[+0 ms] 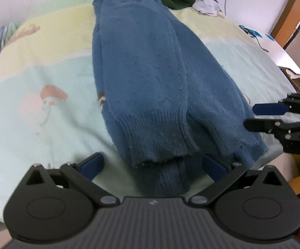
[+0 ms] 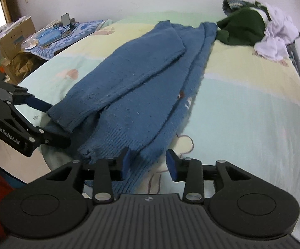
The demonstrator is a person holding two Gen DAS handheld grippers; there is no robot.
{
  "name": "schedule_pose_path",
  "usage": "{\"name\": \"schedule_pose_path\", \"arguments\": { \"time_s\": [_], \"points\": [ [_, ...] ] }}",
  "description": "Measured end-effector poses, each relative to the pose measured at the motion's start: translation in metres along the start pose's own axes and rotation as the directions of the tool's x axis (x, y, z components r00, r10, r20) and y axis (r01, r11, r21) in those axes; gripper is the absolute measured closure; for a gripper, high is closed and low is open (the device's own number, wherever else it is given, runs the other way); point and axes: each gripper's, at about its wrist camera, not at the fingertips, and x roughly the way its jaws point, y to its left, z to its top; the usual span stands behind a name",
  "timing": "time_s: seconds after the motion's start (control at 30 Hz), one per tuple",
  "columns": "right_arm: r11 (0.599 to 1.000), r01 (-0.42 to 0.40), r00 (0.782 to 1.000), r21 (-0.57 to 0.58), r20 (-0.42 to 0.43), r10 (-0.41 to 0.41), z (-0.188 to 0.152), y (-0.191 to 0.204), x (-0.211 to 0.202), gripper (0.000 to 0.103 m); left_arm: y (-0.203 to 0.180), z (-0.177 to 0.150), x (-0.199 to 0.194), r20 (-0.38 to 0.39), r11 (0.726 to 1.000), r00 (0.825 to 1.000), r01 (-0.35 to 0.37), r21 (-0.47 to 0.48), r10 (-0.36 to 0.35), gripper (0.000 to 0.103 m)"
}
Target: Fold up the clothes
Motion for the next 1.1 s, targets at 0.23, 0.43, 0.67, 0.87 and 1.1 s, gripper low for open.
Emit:
{"name": "schedule_pose_path", "arguments": {
  "time_s": [0.23, 0.43, 0.67, 0.87, 1.1],
  "points": [
    [0.99, -0.073, 0.996, 0.122, -0.044, 0.078, -0.001, -0.016, 0.002, 0.057, 0.004, 0.006, -0.002, -0.023, 0.998, 0.998, 0.049, -0.027, -0.05, 0.006],
    [0.985, -0.121, 0.99, 0.126, -0.061, 0.13, 0.003, -0.004, 0.006, 0.059, 0.022, 0.013, -0.002, -0.011, 0.979, 0.991, 0.13, -0.154, -0.134, 0.003],
    [0.985, -0.116, 0.99, 0.13, -0.07, 0.126, 0.003, -0.003, 0.004, 0.059, 0.034, 0.021, 0.002, 0.028, 0.967, 0.989, 0.146, -0.207, -0.144, 0.019],
    [0.988, -0.099, 0.991, 0.122, -0.074, 0.108, 0.005, -0.001, 0.006, 0.059, 0.039, 0.023, 0.002, 0.047, 0.962, 0.986, 0.165, -0.219, -0.159, 0.028],
    [0.987, -0.099, 0.99, 0.124, -0.087, 0.11, 0.007, -0.001, 0.007, 0.059, 0.054, 0.019, 0.0, 0.034, 0.938, 0.973, 0.23, -0.259, -0.229, 0.034]
  ]
}}
